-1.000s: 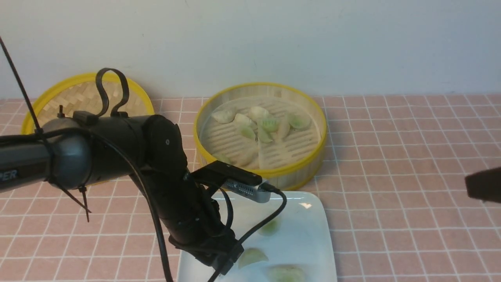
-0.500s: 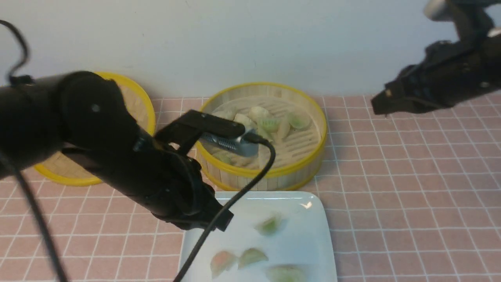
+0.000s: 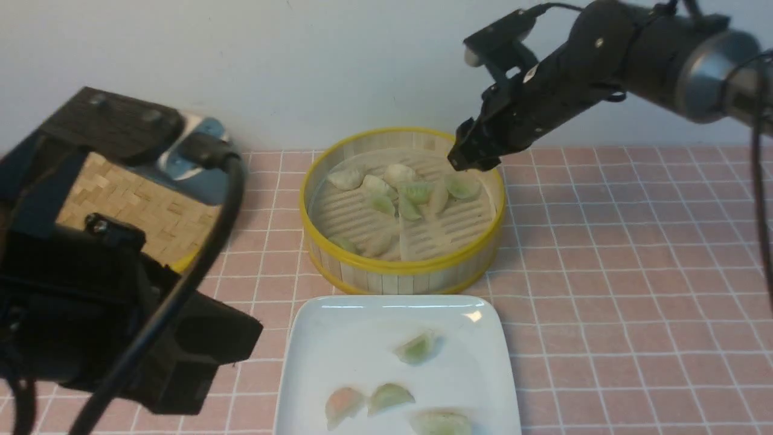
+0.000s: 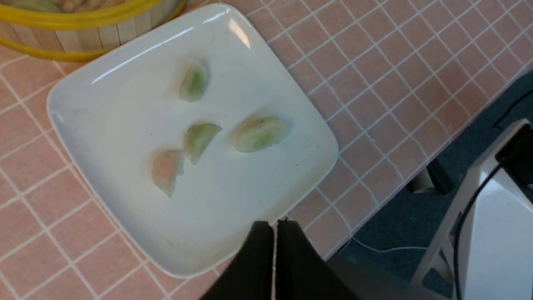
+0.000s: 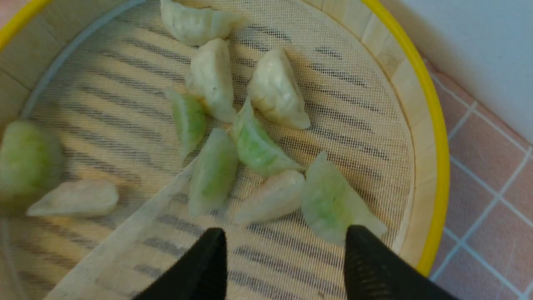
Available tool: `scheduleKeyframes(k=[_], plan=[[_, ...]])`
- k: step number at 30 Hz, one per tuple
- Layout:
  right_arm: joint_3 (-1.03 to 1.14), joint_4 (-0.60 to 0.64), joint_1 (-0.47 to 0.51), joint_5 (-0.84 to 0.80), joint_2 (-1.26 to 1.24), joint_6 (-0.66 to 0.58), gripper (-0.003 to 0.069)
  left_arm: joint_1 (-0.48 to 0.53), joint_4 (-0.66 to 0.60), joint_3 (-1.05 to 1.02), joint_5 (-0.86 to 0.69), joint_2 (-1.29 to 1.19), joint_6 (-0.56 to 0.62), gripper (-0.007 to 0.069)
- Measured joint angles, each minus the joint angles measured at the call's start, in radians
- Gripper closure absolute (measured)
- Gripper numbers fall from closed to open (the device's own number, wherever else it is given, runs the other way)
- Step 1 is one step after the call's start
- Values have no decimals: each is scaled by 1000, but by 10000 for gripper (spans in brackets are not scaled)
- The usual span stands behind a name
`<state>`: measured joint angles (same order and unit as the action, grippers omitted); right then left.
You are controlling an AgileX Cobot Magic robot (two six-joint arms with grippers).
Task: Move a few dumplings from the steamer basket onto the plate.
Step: Use the right arm to grab a dumpling from inside the steamer
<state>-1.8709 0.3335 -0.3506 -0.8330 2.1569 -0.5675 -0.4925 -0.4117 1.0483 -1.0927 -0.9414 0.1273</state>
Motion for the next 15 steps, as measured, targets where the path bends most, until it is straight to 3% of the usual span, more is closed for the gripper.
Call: scheduleKeyframes(k=[5,15], plan=[[-118,-42,-1,2,133,-12,188,0,37,0,-13,42,-57,631],[-169,-137,-5,10,227,-59,183,0,89,0,-83,44,-110,631]])
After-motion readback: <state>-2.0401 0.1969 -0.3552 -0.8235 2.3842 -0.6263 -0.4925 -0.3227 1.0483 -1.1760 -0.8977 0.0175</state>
